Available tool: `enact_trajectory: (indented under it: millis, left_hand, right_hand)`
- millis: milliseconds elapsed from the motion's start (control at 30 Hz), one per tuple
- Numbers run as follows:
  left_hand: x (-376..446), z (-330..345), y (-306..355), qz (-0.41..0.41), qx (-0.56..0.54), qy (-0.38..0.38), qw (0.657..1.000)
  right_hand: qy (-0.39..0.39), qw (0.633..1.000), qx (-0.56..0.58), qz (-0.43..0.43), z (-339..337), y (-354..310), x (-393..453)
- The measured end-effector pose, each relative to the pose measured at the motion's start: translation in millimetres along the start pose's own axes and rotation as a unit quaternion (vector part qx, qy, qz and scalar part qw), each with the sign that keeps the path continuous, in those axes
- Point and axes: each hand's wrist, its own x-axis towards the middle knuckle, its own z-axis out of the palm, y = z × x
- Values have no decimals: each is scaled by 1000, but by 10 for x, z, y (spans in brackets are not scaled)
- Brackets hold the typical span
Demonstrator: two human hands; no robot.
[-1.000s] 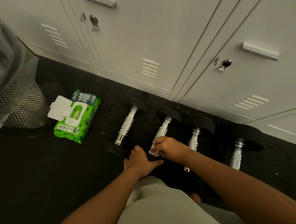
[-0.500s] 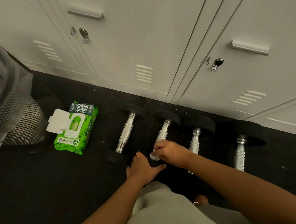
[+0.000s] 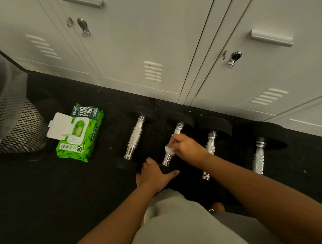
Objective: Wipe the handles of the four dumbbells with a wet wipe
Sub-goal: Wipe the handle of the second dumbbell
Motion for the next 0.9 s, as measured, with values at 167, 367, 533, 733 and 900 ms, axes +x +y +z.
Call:
enact_trajectory:
  millis: [167,367,533,733,900]
  left_hand:
    - [-25,-11,19,-4,-8,-9,1000]
    - [-52,-24,57,-15,21,19,999]
    - [-64,-19,94,38,-23,34,998]
    - [10,13,108,101,25,31,994]
    - [31,35,86,64,-21,35,997]
  right_hand:
    - [-64,994,-17,-91,95,-124,-62]
    - [-21,997,-36,-63,129,-37,-45]
    - [-49,996,-43,-60,31,-59,-36]
    - [-63,996,-47,-52,6,-60,-75]
    - [-49,998,-38,-24,-40,-20,-25]
